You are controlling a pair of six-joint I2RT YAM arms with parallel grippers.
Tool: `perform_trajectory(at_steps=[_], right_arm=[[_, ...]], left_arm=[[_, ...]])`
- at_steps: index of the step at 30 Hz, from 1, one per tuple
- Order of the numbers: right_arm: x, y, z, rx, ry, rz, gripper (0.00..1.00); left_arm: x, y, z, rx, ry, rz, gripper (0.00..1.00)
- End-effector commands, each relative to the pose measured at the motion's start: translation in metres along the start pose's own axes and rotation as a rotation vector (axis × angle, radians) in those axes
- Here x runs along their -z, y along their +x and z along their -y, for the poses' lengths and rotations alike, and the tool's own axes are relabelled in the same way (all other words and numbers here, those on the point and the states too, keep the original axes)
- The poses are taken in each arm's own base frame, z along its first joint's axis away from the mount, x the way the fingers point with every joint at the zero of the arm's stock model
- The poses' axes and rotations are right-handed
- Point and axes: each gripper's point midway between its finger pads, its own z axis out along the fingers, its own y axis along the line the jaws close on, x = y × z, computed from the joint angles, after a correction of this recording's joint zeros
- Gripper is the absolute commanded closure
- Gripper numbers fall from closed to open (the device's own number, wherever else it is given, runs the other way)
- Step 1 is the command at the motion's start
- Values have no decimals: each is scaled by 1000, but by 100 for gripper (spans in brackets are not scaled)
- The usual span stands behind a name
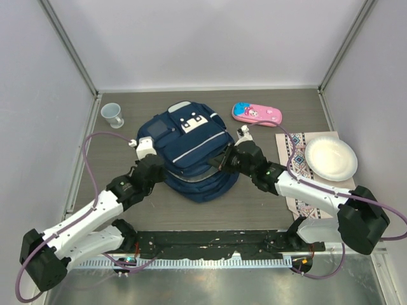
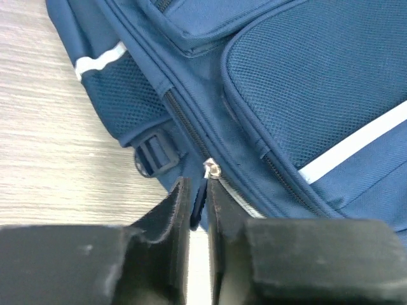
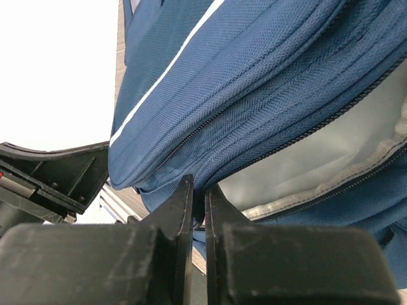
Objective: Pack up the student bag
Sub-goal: Unzip the student bag at the center of the board.
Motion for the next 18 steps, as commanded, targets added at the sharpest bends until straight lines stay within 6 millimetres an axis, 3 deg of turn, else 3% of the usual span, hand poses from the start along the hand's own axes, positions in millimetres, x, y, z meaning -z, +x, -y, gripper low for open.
perform_trajectory(at_steps=[1,2,7,12,14,15,18], right_arm=[[4,-44,-18,33,2,116,99],[1,-40,-14,29,21,100,99],[-5,-38,-23,-11,-4,77,99],[-7,-49,-41,30,-10,71,99],[-10,-49,-38,57,20,55,99],[-9,-54,-45,64,10,62,99],[-12,-58,-51,77,6,63,99]], left_arm=[[14,-27,-12,-73,-23,24,51],[17,-30,-3,-66,31,24,40],[49,-42,46,-69,329,5,19],[59,-51,92,-166,530,-21,15],[62,-50,110,-225,587,-24,15],[62,-48,122,-296,606,-27,14],[62,-39,139,-432,620,-27,14]])
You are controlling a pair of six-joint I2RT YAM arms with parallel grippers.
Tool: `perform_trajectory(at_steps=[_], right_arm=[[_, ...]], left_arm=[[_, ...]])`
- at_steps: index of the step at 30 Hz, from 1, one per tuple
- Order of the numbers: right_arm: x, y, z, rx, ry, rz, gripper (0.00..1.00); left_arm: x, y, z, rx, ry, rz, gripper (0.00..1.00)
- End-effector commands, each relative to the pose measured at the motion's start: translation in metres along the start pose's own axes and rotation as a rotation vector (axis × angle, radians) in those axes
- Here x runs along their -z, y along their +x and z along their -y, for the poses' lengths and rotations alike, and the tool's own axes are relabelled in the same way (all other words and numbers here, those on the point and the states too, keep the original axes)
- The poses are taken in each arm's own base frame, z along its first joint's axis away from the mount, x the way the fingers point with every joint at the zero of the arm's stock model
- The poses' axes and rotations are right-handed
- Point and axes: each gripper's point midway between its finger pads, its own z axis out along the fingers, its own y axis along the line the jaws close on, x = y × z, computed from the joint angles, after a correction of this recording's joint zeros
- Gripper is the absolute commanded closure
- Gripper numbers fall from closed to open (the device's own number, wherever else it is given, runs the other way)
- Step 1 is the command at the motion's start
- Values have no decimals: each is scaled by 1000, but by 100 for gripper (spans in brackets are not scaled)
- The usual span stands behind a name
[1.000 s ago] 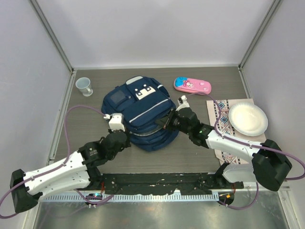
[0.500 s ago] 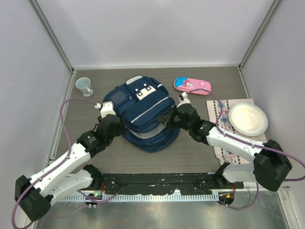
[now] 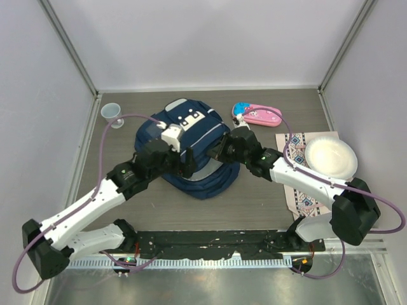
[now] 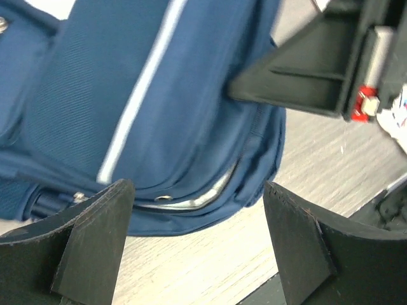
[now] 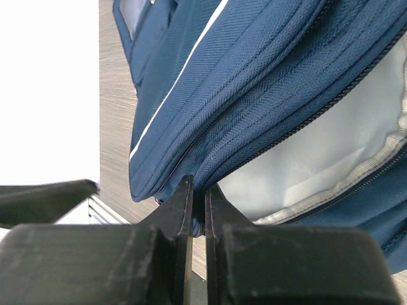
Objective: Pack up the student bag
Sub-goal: Unzip the student bag at the center of the board.
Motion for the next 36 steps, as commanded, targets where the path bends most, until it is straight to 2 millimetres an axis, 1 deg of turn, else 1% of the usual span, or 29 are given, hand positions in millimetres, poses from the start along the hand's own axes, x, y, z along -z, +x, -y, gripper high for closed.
perform_trajectory(at_steps=[1,4,9,10,12,17,18,20,21,23,24,26,27,32,35,36], right_arm=[[2,-36,-38,45,-83,94,99],[0,-39,-43,45,-88,96,99],[-2,-47,-51,54,-96,106,99],[-1,-43,-57,58,-119,80,99],[0,-44,-60,59,-125,74,99],[6,-50,-67,54,-139,88,99],[7,-51,-69,56,-143,89,99],[8,-52,-71,56,-146,91,99],[8,-52,-71,56,-145,92,99],[8,-53,-72,60,-143,92,99],[9,-53,-72,59,-142,91,99],[9,-53,-71,59,-140,93,99],[9,-53,-72,56,-143,95,99],[4,-51,-70,56,-139,87,99],[4,-53,-68,62,-132,97,95],[4,-53,-67,62,-129,98,89]], left_arm=[[-7,-9,40,-221,127,1,14],[-12,-8,43,-251,131,-1,13],[-14,-7,30,-291,63,24,13],[-15,-10,29,-298,53,48,13],[-19,-8,24,-317,12,59,13],[-36,-2,14,-369,-100,79,13],[-39,-7,9,-368,-141,98,14],[-46,-4,2,-387,-182,89,15],[-48,-6,2,-391,-190,99,21],[-53,-5,-4,-404,-230,104,26],[-54,-8,-4,-408,-235,116,34],[-56,-10,-5,-410,-246,123,43],[-57,-9,-5,-411,-251,117,54],[-56,-8,-11,-395,-282,118,82],[-55,-5,-13,-380,-285,117,91],[-54,-5,-13,-377,-287,118,97]])
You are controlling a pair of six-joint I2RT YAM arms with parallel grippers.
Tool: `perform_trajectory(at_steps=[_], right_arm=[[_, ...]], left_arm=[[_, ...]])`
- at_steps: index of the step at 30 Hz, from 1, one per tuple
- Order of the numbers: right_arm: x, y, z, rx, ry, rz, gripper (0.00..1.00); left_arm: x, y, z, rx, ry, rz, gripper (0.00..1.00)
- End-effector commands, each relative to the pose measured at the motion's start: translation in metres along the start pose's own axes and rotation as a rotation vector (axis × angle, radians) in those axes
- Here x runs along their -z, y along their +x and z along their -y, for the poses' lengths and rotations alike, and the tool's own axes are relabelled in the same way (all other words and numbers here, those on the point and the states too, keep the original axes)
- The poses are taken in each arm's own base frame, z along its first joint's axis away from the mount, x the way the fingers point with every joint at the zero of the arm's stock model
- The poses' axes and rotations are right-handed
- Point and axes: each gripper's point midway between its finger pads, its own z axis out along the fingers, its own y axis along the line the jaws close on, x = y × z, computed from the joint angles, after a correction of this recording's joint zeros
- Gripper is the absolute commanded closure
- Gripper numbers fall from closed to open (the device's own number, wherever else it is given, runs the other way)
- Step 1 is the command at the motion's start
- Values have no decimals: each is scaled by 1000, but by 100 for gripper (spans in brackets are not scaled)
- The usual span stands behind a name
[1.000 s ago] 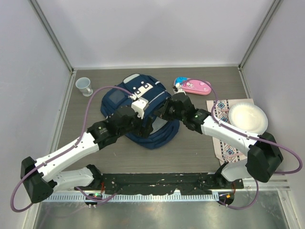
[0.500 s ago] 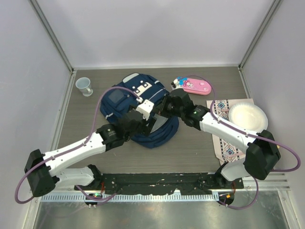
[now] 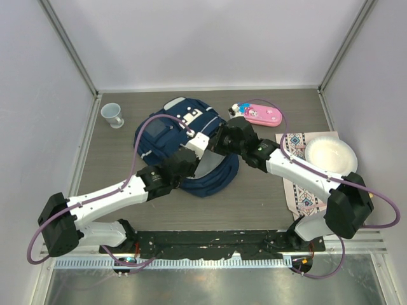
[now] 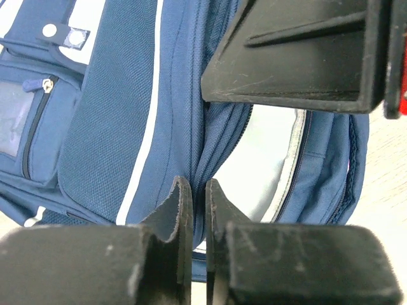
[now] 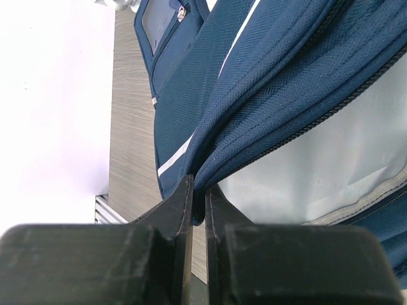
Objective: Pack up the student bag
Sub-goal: Unzip the student bag at the center of the board, then adjust the stationery at the center of the board.
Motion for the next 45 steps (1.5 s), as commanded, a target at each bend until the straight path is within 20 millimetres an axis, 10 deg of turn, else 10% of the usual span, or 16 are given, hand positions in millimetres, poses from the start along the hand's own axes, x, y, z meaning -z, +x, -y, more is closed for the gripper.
perform_trajectory(at_steps=[1,8,15,26,34,45], right_arm=[[10,-33,-33,26,-91,100,88],[22,-44,-29,63,-99,141,47],[51,-70,-1,123,-20,284,34],[81,-169,110,79,314,446,20],[54,-238,211,-62,513,452,19],[42,-277,305,-179,563,482,18]], left_arm=[[0,-7,-23,42,-114,42,99],[-1,-4,-28,67,-150,19,100],[4,-10,-38,124,-176,17,100],[13,-20,-34,180,-118,44,100],[19,-10,-30,233,-79,16,100],[25,-6,-21,298,-24,4,100]])
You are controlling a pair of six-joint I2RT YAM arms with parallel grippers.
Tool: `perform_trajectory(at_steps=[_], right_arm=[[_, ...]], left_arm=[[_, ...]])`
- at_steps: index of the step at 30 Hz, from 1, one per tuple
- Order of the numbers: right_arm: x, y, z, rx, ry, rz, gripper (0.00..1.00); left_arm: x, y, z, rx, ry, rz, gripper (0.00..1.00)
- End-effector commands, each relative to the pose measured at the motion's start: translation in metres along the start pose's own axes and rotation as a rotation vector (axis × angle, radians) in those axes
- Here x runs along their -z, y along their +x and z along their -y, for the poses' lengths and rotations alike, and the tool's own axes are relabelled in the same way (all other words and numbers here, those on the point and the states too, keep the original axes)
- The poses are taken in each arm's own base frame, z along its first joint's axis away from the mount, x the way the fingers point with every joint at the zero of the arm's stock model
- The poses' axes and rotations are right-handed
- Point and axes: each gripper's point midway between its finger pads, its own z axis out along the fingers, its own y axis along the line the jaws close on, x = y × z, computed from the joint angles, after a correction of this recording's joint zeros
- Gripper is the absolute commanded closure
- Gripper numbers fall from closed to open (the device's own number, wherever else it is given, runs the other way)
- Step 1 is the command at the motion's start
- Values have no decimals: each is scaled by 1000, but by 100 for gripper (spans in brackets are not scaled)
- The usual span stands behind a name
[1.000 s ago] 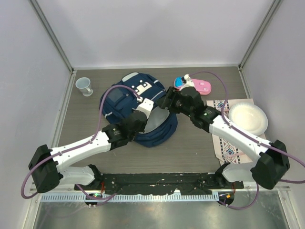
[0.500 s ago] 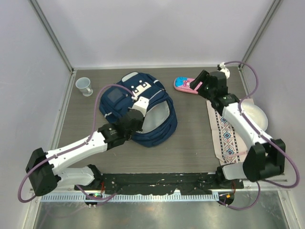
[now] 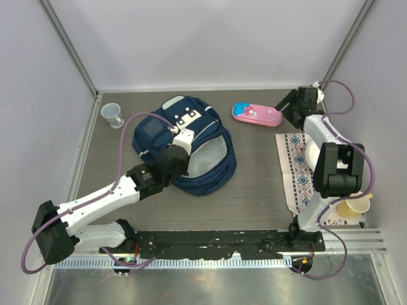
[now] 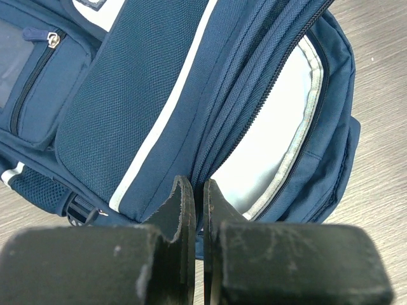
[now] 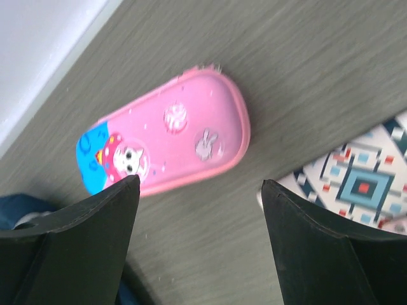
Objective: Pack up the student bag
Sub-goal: Adjust the stationery at the center of the board.
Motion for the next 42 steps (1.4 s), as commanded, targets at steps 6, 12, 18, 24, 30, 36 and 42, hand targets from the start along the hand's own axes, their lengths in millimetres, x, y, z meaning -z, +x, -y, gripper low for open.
perform_trajectory(at_steps=[6,12,18,24,30,36,42], right_arm=[[-39,-54,12,-31,-50,93,18],[-76,-49,15,-7,-72,37,18],[-102,-49,0,37,-146,-16,18],[-120,-40,-3,72,-185,-47,17],[-126,-10,-4,106,-251,-162,18],[-97,29,-4,145,-327,-249,20],[-23,77,-11,208,-437,-310,29]], left_arm=[[14,-12,5,124,44,41,100],[11,-7,9,113,60,13,100],[10,-1,8,107,51,-8,100],[10,2,7,108,50,-9,100],[7,2,10,104,52,-15,100],[2,4,14,98,65,-25,100],[0,4,16,81,67,-34,100]])
